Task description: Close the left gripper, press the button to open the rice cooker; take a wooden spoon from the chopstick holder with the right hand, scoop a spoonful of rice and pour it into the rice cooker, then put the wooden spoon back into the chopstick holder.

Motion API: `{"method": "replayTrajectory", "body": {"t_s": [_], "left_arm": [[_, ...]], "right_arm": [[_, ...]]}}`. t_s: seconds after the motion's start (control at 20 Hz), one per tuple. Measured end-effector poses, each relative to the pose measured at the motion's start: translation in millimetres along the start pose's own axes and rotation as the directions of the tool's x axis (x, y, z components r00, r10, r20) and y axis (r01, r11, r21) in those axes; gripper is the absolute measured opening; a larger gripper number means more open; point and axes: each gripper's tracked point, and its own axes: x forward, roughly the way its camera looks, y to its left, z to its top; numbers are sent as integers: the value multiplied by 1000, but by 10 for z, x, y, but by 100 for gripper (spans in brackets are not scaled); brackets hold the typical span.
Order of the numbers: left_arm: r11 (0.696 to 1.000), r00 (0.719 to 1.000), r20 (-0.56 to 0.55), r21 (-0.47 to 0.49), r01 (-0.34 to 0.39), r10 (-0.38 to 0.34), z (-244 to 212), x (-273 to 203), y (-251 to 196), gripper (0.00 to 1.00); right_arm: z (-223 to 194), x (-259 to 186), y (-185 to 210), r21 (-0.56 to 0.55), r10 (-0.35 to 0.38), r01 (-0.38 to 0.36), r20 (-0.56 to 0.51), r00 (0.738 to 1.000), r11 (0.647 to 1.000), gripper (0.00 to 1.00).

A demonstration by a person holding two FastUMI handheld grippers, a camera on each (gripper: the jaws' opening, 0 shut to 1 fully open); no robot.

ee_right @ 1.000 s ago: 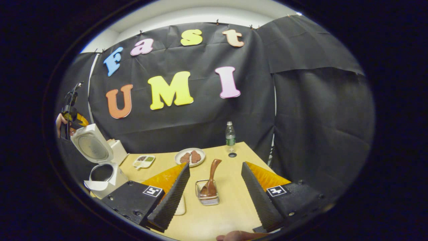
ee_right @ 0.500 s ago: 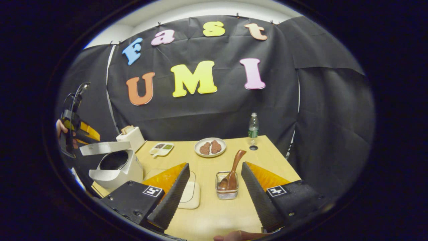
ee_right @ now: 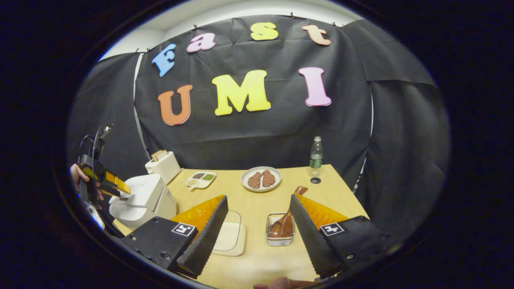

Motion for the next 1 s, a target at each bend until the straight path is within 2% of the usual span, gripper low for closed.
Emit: {"method": "replayTrajectory", "body": {"t_s": [0.2, 0.25, 0.3, 0.45, 0.6, 0.75, 0.85, 1.0], "left_arm": [[997, 998, -5, -55, -63, 62, -49, 63, 33, 98], [996, 997, -7, -43, -77, 77, -65, 66, 36, 86], [996, 996, -5, -27, -91, 91, -98, 82, 60, 98], [988, 989, 51, 52, -144, 141, -89, 132, 63, 99], [987, 985, 77, 34, -158, 155, -76, 107, 66, 99], [984, 983, 123, 96, -149, 137, -29, 84, 39, 98], [989, 976, 191, 82, -125, 107, 53, -23, -32, 95], [990, 932, 362, 137, -29, -23, 197, -571, -307, 95]], "right_arm": [[-24, 269, 90, 31, 46, -45, -37, 998, 999, 98], [-44, 347, 125, 35, 59, -57, -49, 997, 998, 99], [-55, 402, 149, 38, 72, -70, -60, 996, 997, 98], [-109, 574, 191, 45, 106, -102, -97, 990, 994, 98], [-56, 666, 199, 62, 126, -121, -89, 988, 991, 98], [59, 555, 181, 59, 114, -111, -52, 992, 992, 98], [182, 341, 195, 47, 101, -100, -8, 995, 994, 98], [339, -143, 242, 4, 70, -71, 76, 995, 997, 98]]}}
